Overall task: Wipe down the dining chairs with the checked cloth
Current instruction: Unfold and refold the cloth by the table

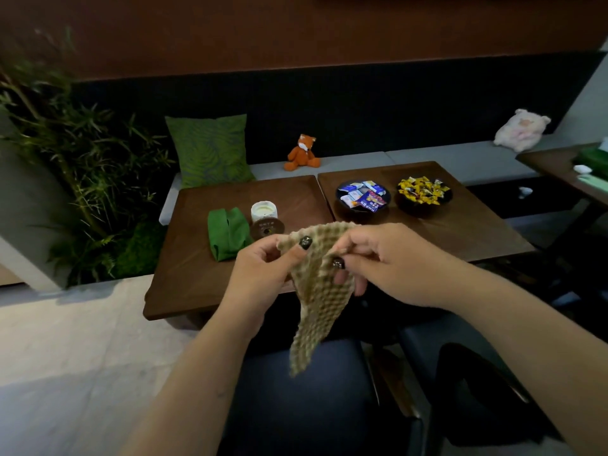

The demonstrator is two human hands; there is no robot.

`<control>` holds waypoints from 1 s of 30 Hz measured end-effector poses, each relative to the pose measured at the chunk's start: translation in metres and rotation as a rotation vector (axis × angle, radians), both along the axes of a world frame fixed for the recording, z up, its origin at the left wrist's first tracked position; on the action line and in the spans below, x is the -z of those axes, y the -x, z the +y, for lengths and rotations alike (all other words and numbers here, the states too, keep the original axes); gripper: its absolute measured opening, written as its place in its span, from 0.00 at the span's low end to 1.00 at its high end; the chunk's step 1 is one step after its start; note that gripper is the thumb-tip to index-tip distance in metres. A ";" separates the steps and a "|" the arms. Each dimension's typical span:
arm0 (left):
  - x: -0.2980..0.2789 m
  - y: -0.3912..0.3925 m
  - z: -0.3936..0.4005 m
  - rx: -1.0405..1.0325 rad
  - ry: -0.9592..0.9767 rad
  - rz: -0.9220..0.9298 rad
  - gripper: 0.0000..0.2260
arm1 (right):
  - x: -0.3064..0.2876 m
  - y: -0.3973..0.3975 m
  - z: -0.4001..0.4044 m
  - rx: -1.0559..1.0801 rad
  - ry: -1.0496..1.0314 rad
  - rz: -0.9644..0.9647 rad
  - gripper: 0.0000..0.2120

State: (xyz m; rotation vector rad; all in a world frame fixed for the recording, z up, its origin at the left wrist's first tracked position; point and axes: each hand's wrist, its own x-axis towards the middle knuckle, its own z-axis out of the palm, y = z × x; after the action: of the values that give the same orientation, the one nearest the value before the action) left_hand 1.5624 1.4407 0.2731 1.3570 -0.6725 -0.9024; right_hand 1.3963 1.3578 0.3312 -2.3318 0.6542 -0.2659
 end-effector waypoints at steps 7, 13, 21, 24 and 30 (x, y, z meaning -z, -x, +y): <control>-0.008 0.005 -0.001 0.059 0.092 0.151 0.08 | 0.006 -0.004 -0.009 -0.002 0.471 -0.214 0.02; -0.015 0.008 0.002 0.083 0.055 0.108 0.06 | -0.002 -0.007 -0.001 -0.051 0.230 -0.247 0.04; -0.015 0.011 0.001 0.169 0.013 0.032 0.13 | -0.006 -0.016 -0.004 0.022 0.276 -0.269 0.05; -0.015 0.009 0.001 0.230 0.027 0.130 0.16 | -0.005 -0.019 -0.007 0.075 0.329 -0.271 0.07; -0.011 -0.001 0.006 0.383 0.108 -0.006 0.21 | 0.006 -0.020 -0.018 0.311 0.229 -0.341 0.14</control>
State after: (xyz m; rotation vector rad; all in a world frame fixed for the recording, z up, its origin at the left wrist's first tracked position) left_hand 1.5631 1.4470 0.2844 1.1537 -0.9929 -1.1465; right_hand 1.4161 1.3395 0.3254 -2.3084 0.8456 -0.8996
